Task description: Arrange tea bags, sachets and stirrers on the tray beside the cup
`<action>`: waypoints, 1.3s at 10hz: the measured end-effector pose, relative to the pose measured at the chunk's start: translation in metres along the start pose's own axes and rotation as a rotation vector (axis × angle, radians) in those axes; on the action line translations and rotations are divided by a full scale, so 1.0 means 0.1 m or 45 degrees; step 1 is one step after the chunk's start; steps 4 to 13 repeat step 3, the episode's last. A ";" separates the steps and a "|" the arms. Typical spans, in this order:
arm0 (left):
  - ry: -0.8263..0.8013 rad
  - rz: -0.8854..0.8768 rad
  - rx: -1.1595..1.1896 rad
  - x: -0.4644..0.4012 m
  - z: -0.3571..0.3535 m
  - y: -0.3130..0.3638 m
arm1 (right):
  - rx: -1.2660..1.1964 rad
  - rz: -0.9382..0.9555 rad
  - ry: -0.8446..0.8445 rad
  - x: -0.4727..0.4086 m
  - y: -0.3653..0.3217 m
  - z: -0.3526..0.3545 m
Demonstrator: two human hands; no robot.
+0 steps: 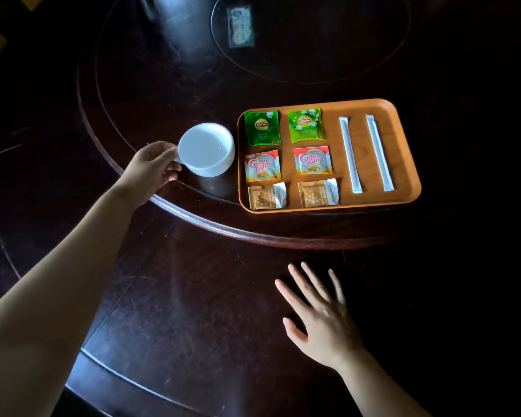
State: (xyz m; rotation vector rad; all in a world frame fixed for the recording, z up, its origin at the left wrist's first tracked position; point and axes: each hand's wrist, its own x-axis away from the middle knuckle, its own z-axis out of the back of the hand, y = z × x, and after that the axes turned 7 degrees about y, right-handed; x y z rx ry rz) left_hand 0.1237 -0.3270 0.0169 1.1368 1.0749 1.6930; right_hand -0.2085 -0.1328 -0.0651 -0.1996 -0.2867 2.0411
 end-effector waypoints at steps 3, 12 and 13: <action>0.725 -0.324 -0.100 0.81 -0.18 -0.18 | 0.024 0.026 0.061 0.00 -0.02 -0.01; 0.725 -0.324 -0.100 0.81 -0.18 -0.18 | 0.024 0.026 0.061 0.00 -0.02 -0.01; 0.725 -0.324 -0.100 0.81 -0.18 -0.18 | 0.024 0.026 0.061 0.00 -0.02 -0.01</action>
